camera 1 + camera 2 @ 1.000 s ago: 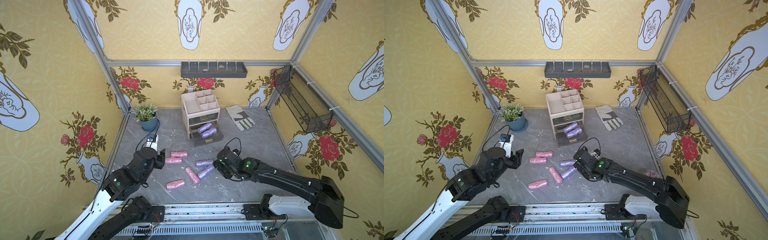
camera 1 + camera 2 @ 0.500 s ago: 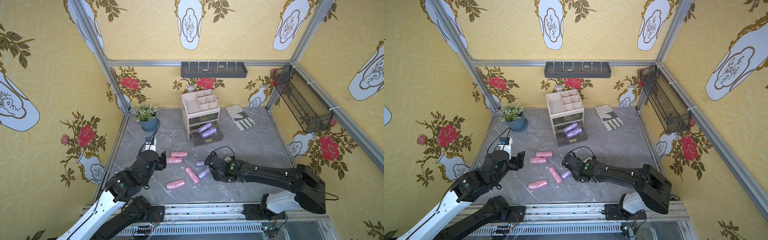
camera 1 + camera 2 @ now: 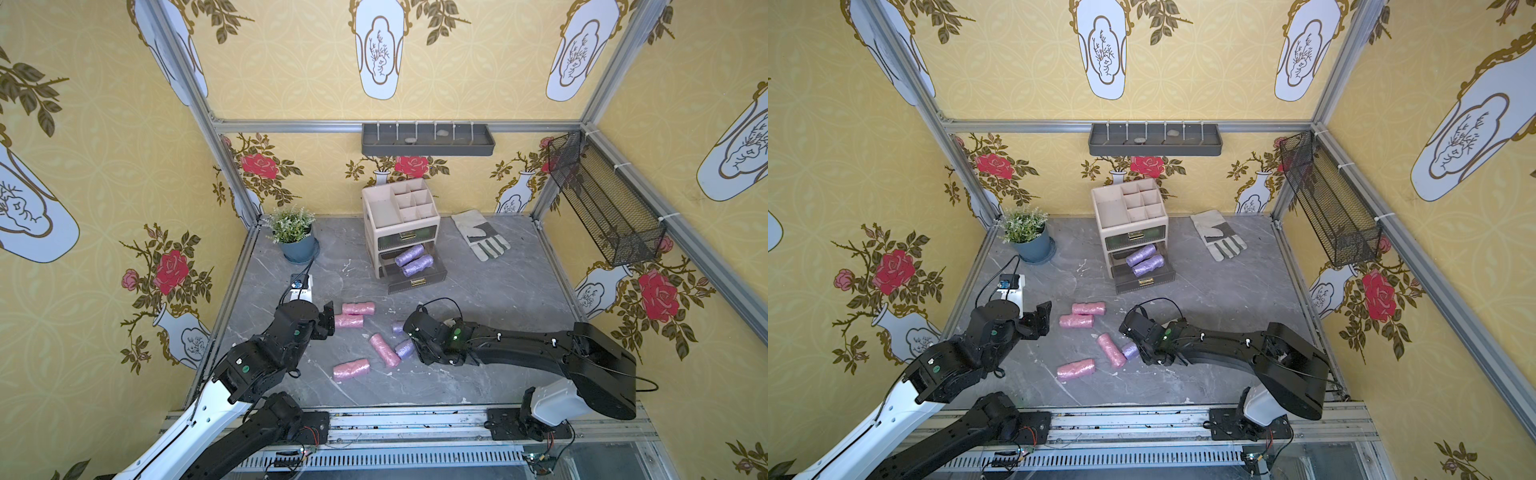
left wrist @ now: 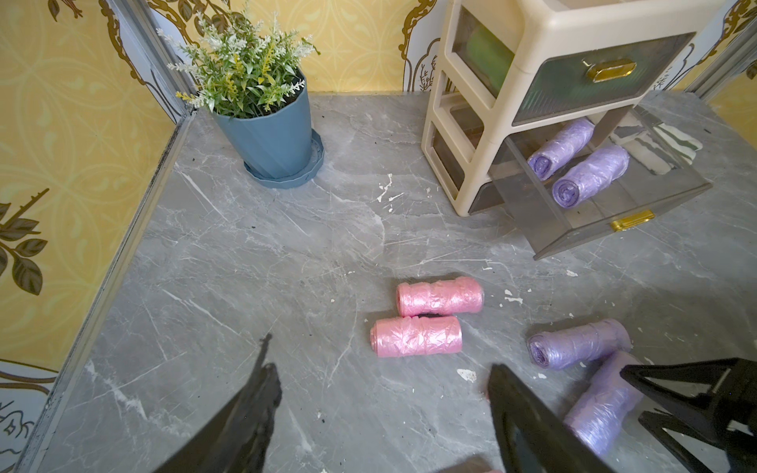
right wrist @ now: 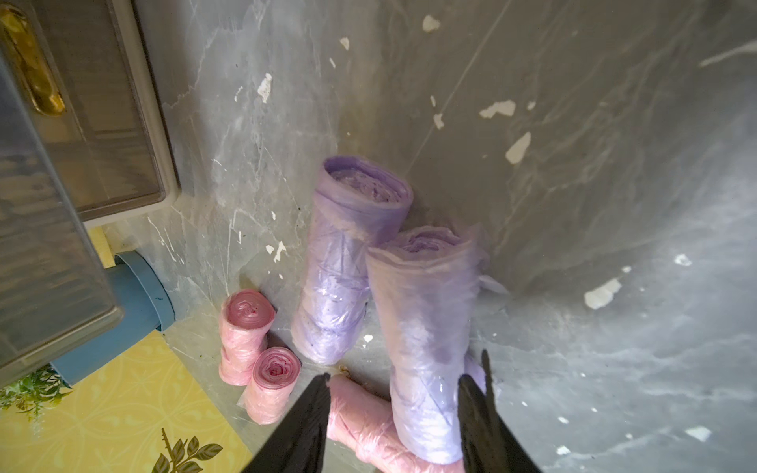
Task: Sort the rolls of trash bags by color and place them into the drawer
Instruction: Pick up the roll of trash bags from the center of the board.
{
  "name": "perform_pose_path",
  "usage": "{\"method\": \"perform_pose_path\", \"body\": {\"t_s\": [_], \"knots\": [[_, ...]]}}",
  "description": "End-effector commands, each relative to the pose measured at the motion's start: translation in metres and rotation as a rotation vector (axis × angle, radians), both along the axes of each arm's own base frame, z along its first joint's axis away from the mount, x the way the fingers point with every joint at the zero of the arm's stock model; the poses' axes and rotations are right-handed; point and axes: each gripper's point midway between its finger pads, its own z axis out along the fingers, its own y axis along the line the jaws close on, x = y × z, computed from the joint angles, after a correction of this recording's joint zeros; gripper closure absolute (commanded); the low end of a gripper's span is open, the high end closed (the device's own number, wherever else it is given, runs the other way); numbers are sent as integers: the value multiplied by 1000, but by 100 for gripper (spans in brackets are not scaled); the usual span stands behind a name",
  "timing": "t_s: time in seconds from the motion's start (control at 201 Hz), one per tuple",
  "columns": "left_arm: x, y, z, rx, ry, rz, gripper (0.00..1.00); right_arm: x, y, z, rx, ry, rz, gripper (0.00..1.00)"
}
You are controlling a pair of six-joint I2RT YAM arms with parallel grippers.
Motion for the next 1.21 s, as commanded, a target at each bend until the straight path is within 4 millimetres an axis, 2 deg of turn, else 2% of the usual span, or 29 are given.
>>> {"method": "perform_pose_path", "body": {"t_s": [0.0,0.403,0.587,0.816,0.931,1.006,1.08,1.205], "knots": [[2,-3,0,-18,-6,-2,19,-1,9,-2,51,14,-5,48],[1,-2,1,-28,-13,4,19,-6,19,-23,71,74,13,49],[1,-1,1,-29,-15,5,19,-4,16,-25,72,72,3,58],[1,-1,1,-29,-15,6,19,-5,11,-27,68,75,-3,62],[1,-1,1,-28,-15,6,19,-5,5,-26,57,69,-9,67],[1,-1,2,-27,-15,5,19,-5,-2,-21,43,57,-14,70],[1,-1,4,-27,-17,5,19,-5,-14,-7,24,27,-17,72],[1,-1,7,-27,-23,3,19,-6,-50,25,-46,-45,-29,73]]}}
